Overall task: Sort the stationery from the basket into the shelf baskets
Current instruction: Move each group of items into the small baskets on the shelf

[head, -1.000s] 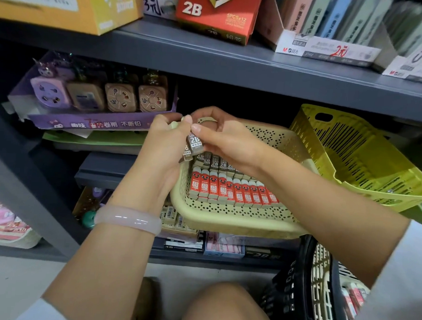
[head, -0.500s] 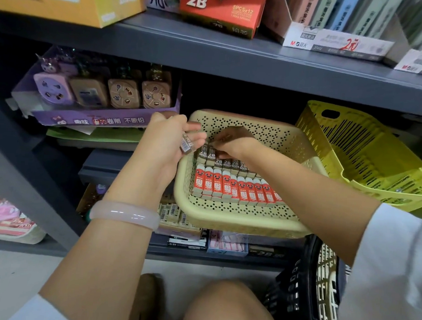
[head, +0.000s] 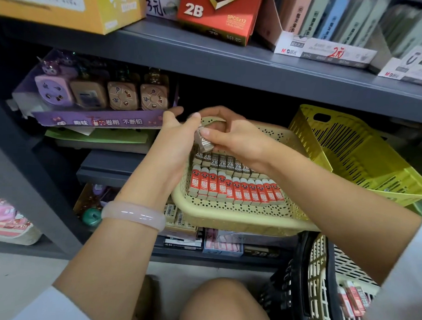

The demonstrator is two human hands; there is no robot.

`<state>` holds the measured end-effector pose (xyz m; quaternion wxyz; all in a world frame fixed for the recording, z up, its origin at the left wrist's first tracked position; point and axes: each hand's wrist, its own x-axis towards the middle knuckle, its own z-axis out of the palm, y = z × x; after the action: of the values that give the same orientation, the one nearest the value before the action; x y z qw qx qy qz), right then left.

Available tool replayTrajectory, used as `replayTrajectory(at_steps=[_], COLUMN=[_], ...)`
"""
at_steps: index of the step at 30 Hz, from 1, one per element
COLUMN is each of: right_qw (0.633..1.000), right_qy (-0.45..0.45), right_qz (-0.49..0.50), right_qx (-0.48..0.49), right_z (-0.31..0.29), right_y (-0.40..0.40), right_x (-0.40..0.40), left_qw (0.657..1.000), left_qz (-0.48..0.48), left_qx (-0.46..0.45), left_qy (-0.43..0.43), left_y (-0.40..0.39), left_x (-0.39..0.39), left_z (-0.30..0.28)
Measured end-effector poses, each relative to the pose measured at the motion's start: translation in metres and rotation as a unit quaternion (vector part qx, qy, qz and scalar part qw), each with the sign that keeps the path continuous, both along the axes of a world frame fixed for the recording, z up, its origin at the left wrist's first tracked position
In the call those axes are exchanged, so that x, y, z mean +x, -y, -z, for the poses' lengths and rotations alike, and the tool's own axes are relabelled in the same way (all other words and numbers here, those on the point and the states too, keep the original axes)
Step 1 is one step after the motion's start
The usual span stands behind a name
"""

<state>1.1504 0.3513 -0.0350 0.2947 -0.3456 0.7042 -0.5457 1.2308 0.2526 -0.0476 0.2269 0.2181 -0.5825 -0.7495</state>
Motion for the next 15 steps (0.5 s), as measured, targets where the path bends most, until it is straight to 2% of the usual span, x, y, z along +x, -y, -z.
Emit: replayTrajectory(at_steps=[3, 5, 10, 12, 15], right_qw=[0.988, 0.972, 0.958, 0.952, 0.912], right_qy=[-0.047, -0.035, 0.009, -0.05, -0.218], right_qz=[0.115, 0.173, 0.21, 0.178, 0.129], right_qx=[0.097, 0.153, 0.195, 0.243, 0.322], right_z=[0.01, 0.019, 0.032, 0.034, 0.033], right_y=[-0.006, -0.007, 0.002, 0.004, 0.008], right_x=[-0.014, -0.022, -0.03, -0.033, -0.034], left_qw=[0.999, 0.998, 0.996, 0.995, 0.995], left_qz=[-0.02, -0.018, -0.015, -0.014, -0.016], left_qx=[-0.04, -0.062, -0.088, -0.096, -0.098], left_qy=[-0.006, -0.001, 0.011, 0.018, 0.027], left_y=[0.005, 0.006, 0.006, 0.006, 0.007], left_x=[0.002, 0.002, 0.002, 0.001, 0.001], left_z=[0.0, 0.0, 0.001, 0.002, 0.002])
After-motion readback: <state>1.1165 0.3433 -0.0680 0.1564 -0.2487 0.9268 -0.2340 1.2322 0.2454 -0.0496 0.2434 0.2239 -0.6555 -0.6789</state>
